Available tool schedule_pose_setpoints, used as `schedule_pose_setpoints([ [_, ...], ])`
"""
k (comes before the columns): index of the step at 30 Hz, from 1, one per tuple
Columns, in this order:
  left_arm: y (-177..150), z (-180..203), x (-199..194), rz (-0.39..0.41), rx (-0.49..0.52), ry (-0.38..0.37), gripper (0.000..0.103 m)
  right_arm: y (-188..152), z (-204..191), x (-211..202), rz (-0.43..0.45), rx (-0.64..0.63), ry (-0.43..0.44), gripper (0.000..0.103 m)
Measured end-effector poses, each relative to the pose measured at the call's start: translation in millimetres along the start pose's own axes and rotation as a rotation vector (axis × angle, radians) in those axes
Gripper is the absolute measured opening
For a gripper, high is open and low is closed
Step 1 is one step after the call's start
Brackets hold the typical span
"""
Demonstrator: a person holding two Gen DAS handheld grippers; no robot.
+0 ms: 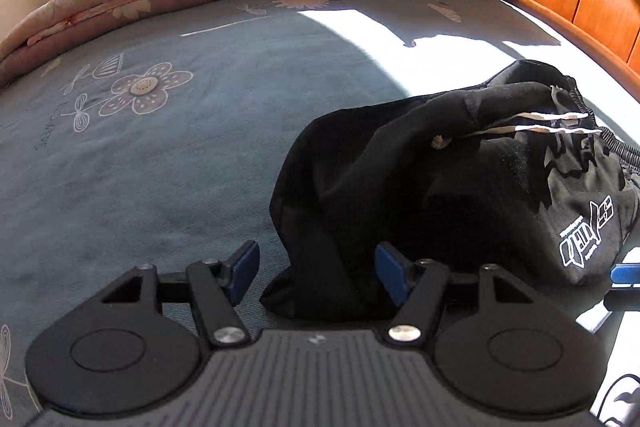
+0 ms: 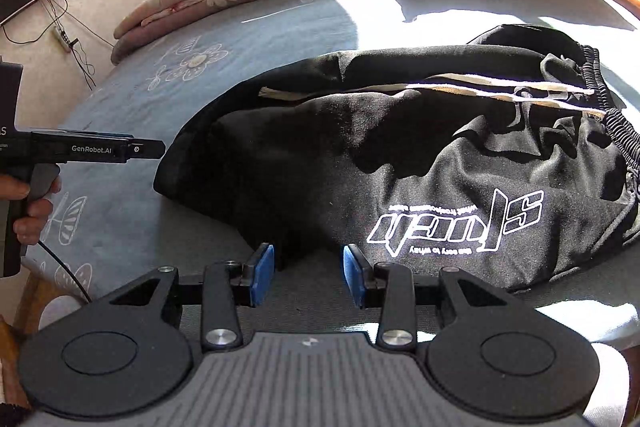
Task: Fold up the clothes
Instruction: 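Open both grippers and release the waistband onto the bed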
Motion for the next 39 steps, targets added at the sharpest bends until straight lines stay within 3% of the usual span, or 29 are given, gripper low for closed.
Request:
schedule_pose_setpoints([
  [4, -12, -11, 4, 0.041, -0.078, -0.076, 0.054, -5, 7, -1, -0.013, 0.012, -0.017, 0.045],
  [16, -33, -14, 27, 0.075, -0.062, -0.147, 0.054, -10, 11, 22, -0.074, 0.018, -0.016, 0.045],
  [18, -33, -10, 32, 0.077, -0.044, -0.164, 0.045, -10, 13, 26, -0.082, 0.022, -0.020, 0.045],
  [23, -32, -4, 42, 0.052, -0.049, -0.206, 0.009, -9, 16, 33, -0.098, 0.031, -0.024, 0.045],
  [27, -25, -10, 36, 0.080, -0.074, -0.197, 0.006, -7, 18, 35, -0.102, 0.031, -0.028, 0.045],
  [32, 2, -34, 23, 0.140, -0.094, -0.136, 0.005, -2, 18, 36, -0.090, 0.026, -0.022, 0.045],
  [39, 54, -82, 18, 0.188, -0.089, 0.028, 0.005, 3, 18, 38, -0.084, 0.022, -0.026, 0.045],
])
Point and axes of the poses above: each gripper's, at about its wrist camera, not at the fingertips, and x roughly the way its jaws point, z to its right, y to its top, the point moved 7 cm from there along x, roughly the way its jaws point, and after that the axes turned 5 degrees about x, right-handed, at the moved point
